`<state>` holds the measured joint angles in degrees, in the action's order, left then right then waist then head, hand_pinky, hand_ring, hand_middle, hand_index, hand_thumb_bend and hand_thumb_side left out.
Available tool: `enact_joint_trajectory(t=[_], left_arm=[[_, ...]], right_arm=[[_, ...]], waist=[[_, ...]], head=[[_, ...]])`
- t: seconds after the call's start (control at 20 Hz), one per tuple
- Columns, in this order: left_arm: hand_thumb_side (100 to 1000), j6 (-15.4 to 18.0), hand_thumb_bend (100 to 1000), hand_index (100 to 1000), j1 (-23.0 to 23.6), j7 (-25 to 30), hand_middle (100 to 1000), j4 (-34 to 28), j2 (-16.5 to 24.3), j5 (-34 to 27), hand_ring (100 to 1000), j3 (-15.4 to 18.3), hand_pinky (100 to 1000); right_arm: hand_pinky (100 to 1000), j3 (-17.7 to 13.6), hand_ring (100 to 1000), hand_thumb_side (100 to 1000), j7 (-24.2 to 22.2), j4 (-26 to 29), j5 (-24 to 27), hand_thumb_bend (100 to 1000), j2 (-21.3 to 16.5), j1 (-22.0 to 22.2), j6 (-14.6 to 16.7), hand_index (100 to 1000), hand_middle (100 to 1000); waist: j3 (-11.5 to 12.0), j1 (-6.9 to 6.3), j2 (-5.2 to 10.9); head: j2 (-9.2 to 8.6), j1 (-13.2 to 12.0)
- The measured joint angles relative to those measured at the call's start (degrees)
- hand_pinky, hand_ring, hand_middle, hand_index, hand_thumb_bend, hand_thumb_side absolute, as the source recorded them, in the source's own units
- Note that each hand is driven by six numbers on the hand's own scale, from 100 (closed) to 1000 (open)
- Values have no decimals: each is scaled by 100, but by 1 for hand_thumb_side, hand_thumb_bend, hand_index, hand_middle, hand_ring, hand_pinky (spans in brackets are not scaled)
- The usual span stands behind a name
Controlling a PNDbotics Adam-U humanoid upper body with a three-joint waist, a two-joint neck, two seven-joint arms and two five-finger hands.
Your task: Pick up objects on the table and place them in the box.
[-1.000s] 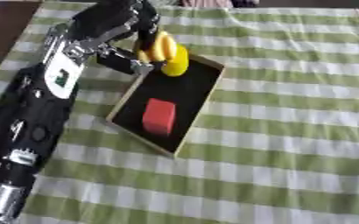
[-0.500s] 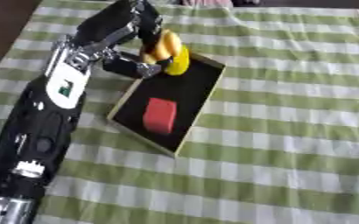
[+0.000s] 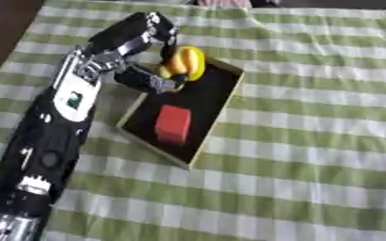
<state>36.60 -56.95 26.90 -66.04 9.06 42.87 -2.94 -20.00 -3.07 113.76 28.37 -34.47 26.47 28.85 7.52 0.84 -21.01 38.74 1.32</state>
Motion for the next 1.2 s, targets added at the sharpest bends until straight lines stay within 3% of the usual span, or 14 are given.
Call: enact_joint_trajectory(t=[0.15, 0.7, 0.8, 0.85, 0.9, 0.95, 1.05, 1.15, 1.2], left_arm=[[175, -103, 455, 941, 3, 103, 838, 24, 1, 160, 935, 10, 911], [136, 47, 378, 932, 49, -47, 821, -82, 1, 277, 922, 84, 881], [129, 80, 337, 913, 54, -80, 802, -114, 2, 217, 908, 107, 866], [126, 93, 271, 893, 55, -92, 790, -124, 4, 177, 897, 110, 854], [123, 109, 149, 865, 59, -109, 773, -144, 6, 103, 880, 128, 831], [125, 135, 100, 844, 67, -134, 756, -158, 15, -3, 863, 160, 806], [209, 217, 100, 794, 109, -217, 722, -200, 111, -351, 829, 259, 757], [505, 324, 100, 749, 191, -324, 701, -268, 330, -966, 805, 447, 732], [569, 353, 100, 745, 257, -353, 695, -324, 499, -1376, 799, 583, 725]], right_arm=[[1000, 7, 969, 470, -4, 0, -1, 100, 5, 1, -4, 966, 770], [1000, 29, 970, 470, -8, 0, -4, 100, 44, 71, -6, 967, 771], [1000, 29, 971, 470, -6, 0, -4, 100, 44, 84, -6, 967, 771], [1000, 29, 971, 470, -5, 0, -4, 100, 45, 86, -5, 967, 771], [1000, 29, 971, 470, -5, 0, -4, 100, 45, 102, -3, 966, 771], [1000, 29, 971, 470, -5, 0, -4, 100, 45, 117, 3, 966, 771], [1000, 29, 971, 470, -13, 0, 6, 100, 46, 128, 39, 966, 771], [1000, 24, 970, 470, -26, 0, 47, 100, 59, 128, 131, 964, 771], [1000, 16, 969, 470, -38, 0, 67, 100, 81, 127, 200, 963, 771]], waist=[[0, 2, 0], [15, 3, 63], [22, 4, 85], [26, 6, 95], [28, 10, 105], [29, 16, 115], [39, 24, 133], [64, 23, 138], [77, 19, 141]], head=[[0, 2], [0, 1], [0, 1], [0, 1], [1, 1], [2, 1], [6, 13], [33, 58], [53, 91]])
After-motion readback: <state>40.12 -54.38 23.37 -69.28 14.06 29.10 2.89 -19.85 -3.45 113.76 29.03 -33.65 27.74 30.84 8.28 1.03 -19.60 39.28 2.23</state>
